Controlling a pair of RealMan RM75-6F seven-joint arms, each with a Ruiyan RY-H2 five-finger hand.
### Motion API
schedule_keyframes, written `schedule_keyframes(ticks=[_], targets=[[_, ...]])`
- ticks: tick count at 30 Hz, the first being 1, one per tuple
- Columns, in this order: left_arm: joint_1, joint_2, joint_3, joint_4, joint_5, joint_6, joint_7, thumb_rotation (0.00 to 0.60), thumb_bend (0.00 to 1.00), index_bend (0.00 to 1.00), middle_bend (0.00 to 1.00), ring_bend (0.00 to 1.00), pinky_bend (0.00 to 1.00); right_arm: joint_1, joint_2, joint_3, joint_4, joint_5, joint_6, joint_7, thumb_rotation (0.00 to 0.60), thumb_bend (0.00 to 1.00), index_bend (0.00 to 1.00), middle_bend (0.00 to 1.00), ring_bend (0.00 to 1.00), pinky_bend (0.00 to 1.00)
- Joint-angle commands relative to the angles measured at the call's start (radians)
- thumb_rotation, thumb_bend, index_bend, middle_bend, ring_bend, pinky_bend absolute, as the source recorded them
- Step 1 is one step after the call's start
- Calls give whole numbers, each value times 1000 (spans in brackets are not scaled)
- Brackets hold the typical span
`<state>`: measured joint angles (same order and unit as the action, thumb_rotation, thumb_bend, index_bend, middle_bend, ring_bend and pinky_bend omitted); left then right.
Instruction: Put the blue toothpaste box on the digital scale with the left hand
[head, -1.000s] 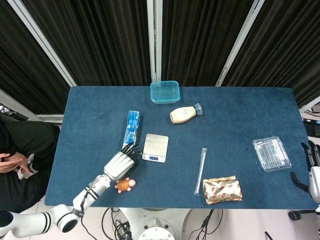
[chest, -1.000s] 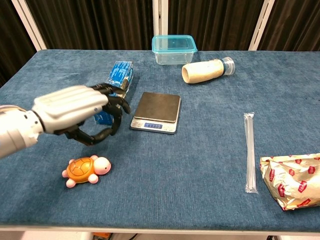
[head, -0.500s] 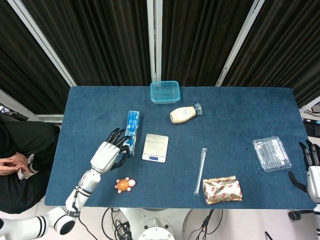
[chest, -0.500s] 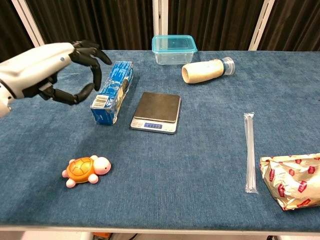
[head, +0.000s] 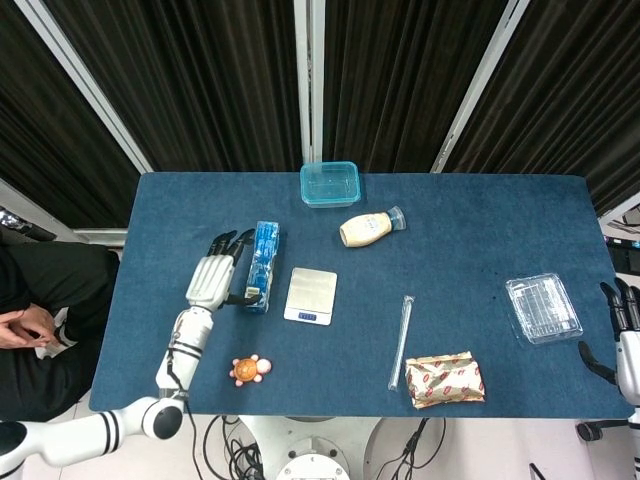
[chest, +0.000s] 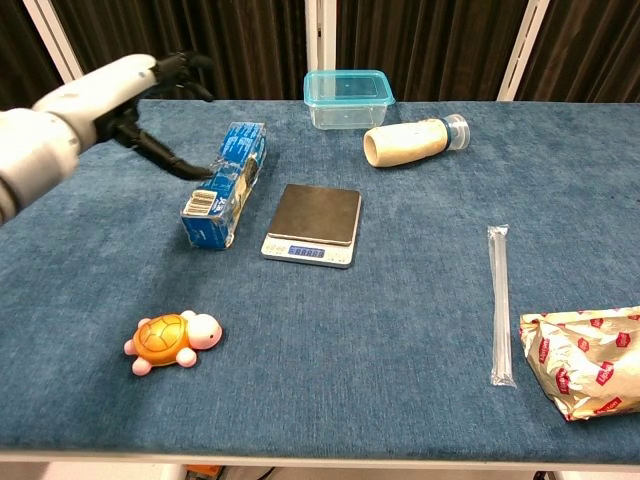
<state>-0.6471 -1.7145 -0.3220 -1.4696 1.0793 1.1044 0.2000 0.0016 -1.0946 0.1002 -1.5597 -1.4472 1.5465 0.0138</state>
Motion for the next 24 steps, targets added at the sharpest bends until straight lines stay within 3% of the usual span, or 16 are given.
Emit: schedule_keyframes(ticks=[1,9,17,24], targets=[[-85,-81,-68,23,-171,-36,162,600,0,17,143,0,0,1,0,0,3,4,-6,5,600,209,0,0,0,0],[-180,-203,-114,169,-357,-7,330,599,0,17,108,0,0,-3,4,0,23,7,-8,42,600,209,0,0,0,0],[-212,-237,-119,252,-407,15,390,599,0,17,89,0,16,-7,7,0,52,17,-17,83,600,209,0,0,0,0],[-216,-224,-106,251,-495,21,498,599,0,11,113,71,242,-3,2,0,66,17,-27,95,600,209,0,0,0,0]])
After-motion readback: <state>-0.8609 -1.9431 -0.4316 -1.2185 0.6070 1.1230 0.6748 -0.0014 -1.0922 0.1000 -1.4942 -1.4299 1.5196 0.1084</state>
